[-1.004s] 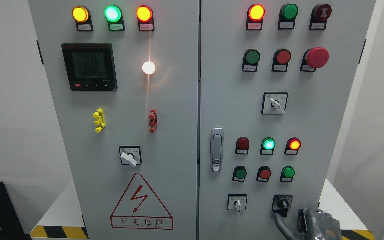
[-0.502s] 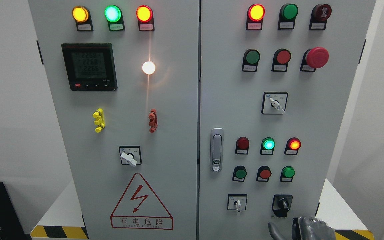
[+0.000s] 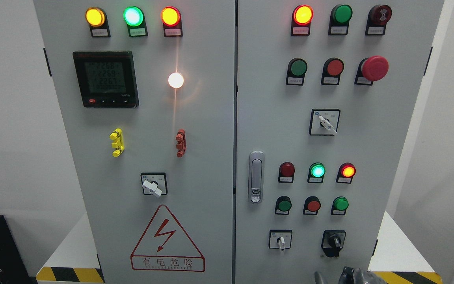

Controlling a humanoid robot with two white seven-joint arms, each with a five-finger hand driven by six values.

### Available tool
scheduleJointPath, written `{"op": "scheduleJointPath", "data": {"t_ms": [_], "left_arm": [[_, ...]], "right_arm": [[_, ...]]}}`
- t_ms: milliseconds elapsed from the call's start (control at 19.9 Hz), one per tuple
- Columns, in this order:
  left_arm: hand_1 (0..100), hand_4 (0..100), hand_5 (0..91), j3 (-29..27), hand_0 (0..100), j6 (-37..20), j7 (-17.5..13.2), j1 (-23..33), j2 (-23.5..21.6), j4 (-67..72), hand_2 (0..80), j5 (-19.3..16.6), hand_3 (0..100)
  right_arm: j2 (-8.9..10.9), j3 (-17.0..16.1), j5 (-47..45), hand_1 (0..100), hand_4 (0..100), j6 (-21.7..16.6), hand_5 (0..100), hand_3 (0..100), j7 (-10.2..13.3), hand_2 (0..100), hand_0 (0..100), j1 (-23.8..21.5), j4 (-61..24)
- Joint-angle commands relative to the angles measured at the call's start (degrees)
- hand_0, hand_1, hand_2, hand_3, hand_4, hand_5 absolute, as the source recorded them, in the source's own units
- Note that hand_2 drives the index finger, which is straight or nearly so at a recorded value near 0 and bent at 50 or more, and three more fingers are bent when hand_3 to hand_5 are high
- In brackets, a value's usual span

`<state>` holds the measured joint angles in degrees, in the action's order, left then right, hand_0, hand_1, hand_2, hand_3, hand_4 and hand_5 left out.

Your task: Flip black knob to close circuit

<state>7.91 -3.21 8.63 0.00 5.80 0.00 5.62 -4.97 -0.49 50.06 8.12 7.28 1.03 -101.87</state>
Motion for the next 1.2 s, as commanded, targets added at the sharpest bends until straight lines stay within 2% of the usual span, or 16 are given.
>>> {"op": "scheduleJointPath", "data": {"t_ms": [0, 201, 251, 301, 351, 452, 502, 602, 703, 853, 953, 1154], "left_arm": [[56, 0, 0.0, 0.0, 12, 0.0, 0.0, 1.3, 0.0, -1.7, 0.0, 0.0, 0], [56, 0, 0.0, 0.0, 12, 0.0, 0.0, 1.3, 0.0, -1.7, 0.0, 0.0, 0], [56, 0, 0.0, 0.0, 12, 0.0, 0.0, 1.3, 0.0, -1.7, 0.0, 0.0, 0], [56, 0, 0.0, 0.0, 12, 0.0, 0.0, 1.3, 0.0, -1.7, 0.0, 0.0, 0], [56, 0, 0.0, 0.0, 12, 0.0, 0.0, 1.3, 0.0, -1.7, 0.0, 0.0, 0], [56, 0, 0.0, 0.0, 12, 0.0, 0.0, 1.3, 0.0, -1.7, 0.0, 0.0, 0], [56, 0, 0.0, 0.0, 12, 0.0, 0.0, 1.3, 0.0, -1.7, 0.0, 0.0, 0], [56, 0, 0.0, 0.0, 12, 0.0, 0.0, 1.3, 0.0, -1.7, 0.0, 0.0, 0], [56, 0, 0.0, 0.0, 12, 0.0, 0.0, 1.3, 0.0, -1.7, 0.0, 0.0, 0], [56, 0, 0.0, 0.0, 12, 0.0, 0.0, 1.2, 0.0, -1.7, 0.0, 0.0, 0], [56, 0, 0.0, 0.0, 12, 0.0, 0.0, 1.3, 0.0, -1.7, 0.0, 0.0, 0], [56, 0, 0.0, 0.0, 12, 0.0, 0.0, 1.2, 0.0, -1.8, 0.0, 0.0, 0]], "right_arm": [[-2.68, 0.2, -15.7, 6, 80, -0.6, 73, 90, 0.7, 60, 0, -4.3, -7.2], [-2.59, 0.3, -27.4, 7, 74, -0.8, 68, 79, 3.1, 48, 0, -5.9, -7.6], [-2.59, 0.4, -29.9, 7, 71, -0.8, 66, 73, 3.3, 45, 0, -6.3, -7.6], [-2.59, 0.8, -32.5, 7, 65, -1.1, 61, 65, 3.4, 40, 0, -6.8, -7.8], [-2.59, 1.2, -35.8, 7, 61, -1.3, 59, 62, 3.4, 38, 0, -7.5, -8.5], [-2.59, 1.5, -45.5, 8, 48, -1.1, 46, 48, 3.0, 29, 0, -9.1, -10.0], [-2.59, 1.5, -48.4, 8, 45, -1.3, 42, 46, 2.7, 28, 0, -9.8, -10.2], [-2.50, 1.5, -49.3, 8, 36, -2.3, 32, 38, 2.5, 23, 0, -11.2, -10.1], [-2.41, 1.5, -49.7, 7, 27, -5.7, 22, 31, 2.0, 18, 0, -12.0, -9.8], [-2.41, 1.5, -49.8, 6, 19, -9.3, 11, 22, -0.2, 11, 0, -12.6, -9.7], [-2.41, 1.5, -49.8, 5, 15, -10.0, 7, 18, -0.9, 7, 0, -12.8, -9.8], [-2.41, 1.5, -49.8, 5, 12, -13.9, 6, 13, -2.6, 2, 0, -14.7, -9.8]]}}
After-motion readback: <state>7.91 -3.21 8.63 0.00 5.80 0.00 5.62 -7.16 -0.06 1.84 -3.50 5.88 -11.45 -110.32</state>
